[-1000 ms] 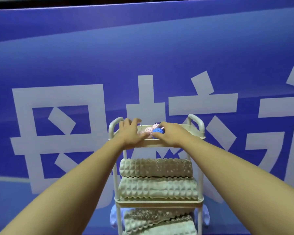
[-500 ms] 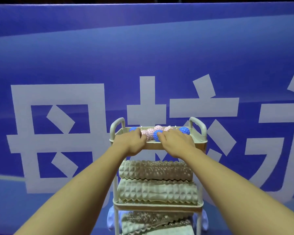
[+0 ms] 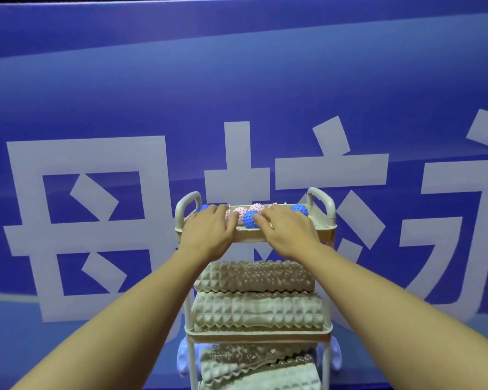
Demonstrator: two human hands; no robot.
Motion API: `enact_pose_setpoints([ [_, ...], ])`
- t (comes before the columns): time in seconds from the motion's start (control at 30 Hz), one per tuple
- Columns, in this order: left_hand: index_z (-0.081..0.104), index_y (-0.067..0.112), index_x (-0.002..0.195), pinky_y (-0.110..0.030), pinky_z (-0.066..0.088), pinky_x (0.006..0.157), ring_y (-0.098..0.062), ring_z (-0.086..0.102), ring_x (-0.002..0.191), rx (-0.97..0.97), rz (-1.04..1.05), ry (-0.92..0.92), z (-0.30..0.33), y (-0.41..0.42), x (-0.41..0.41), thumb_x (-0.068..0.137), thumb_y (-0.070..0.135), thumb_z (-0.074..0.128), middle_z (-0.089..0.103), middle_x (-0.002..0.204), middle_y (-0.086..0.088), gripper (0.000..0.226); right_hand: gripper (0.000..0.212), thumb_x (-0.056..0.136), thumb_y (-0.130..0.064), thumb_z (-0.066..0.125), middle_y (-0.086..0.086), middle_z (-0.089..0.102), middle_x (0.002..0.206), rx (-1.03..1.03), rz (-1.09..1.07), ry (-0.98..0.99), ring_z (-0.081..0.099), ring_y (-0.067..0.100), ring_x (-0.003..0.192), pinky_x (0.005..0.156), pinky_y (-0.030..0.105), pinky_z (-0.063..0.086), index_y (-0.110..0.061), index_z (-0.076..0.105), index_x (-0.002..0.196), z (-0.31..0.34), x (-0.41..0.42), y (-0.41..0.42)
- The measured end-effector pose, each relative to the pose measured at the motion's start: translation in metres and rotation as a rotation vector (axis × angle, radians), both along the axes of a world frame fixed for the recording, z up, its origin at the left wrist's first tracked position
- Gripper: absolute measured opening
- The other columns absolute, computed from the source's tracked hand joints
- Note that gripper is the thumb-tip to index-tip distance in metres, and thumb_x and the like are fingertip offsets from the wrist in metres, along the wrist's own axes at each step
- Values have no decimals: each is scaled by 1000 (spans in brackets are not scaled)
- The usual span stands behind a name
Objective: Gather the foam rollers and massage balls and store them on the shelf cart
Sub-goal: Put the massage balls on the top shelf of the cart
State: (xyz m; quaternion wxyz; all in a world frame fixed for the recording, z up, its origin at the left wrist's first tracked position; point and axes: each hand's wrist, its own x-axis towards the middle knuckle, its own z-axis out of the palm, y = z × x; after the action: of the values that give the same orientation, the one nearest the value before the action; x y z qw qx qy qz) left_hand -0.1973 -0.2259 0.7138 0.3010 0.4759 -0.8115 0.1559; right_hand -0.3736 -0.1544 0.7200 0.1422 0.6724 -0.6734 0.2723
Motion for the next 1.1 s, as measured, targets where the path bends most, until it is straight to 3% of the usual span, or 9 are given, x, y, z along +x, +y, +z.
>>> enact_pose_setpoints([
  [0.07,54,18,140,-40,43,101,-23,57,122,1,-73,161,2,4,6,104,50,31,61,137,-5,54,41,107,-47,34,-6,62,125,-50,87,-16,56,18,116,96,38,44,-27,62,129,-2,-3,7],
  [0.17,55,16,141,-38,35,114,-22,51,133,-58,-144,223,4,25,17,105,49,35,59,143,-3,53,43,107,-43,40,-6,57,143,-170,161,-9,48,16,133,112,37,35,-23,57,140,-7,-8,27],
  [0.27,54,21,144,-40,34,117,-19,44,139,-76,-205,249,-15,62,31,105,48,39,52,150,0,49,50,104,-48,37,-6,53,149,-238,184,-59,43,15,142,117,35,29,-23,58,142,-32,-5,62],
  [0.37,51,25,146,-42,33,117,-18,41,142,7,-205,279,-73,104,40,101,58,32,46,155,3,59,57,100,-51,33,-4,53,150,-224,174,-85,41,15,144,119,36,28,-22,57,143,-89,0,102],
  [0.47,50,24,147,-42,33,117,-20,39,144,150,-198,263,-159,147,43,101,57,34,44,157,1,59,54,102,-49,37,-4,48,154,-101,154,-111,38,16,146,122,38,28,-23,52,147,-175,7,139],
  [0.6,48,21,149,-46,35,116,-23,41,143,355,-188,182,-285,207,45,101,54,36,43,157,-2,59,56,100,-49,40,1,53,150,124,87,-178,47,20,140,113,44,41,-19,55,145,-305,19,193],
  [0.77,41,22,154,-46,31,118,-25,37,146,685,-137,59,-416,277,52,99,60,25,37,161,-4,69,68,94,-57,33,2,52,151,501,-33,-291,49,23,139,113,42,41,-19,53,146,-446,31,270],
  [0.93,32,24,158,-41,29,119,-26,36,147,923,-98,-58,-518,319,51,103,55,32,31,165,-4,63,61,95,-51,44,2,52,151,736,-142,-378,52,27,137,111,42,43,-21,52,147,-544,44,331],
  [1.1,30,23,157,-44,39,111,-27,40,142,1170,-64,-105,-590,333,34,104,49,40,33,161,0,60,58,98,-48,52,2,51,149,983,-296,-481,54,28,131,106,38,45,-26,43,152,-619,49,359],
])
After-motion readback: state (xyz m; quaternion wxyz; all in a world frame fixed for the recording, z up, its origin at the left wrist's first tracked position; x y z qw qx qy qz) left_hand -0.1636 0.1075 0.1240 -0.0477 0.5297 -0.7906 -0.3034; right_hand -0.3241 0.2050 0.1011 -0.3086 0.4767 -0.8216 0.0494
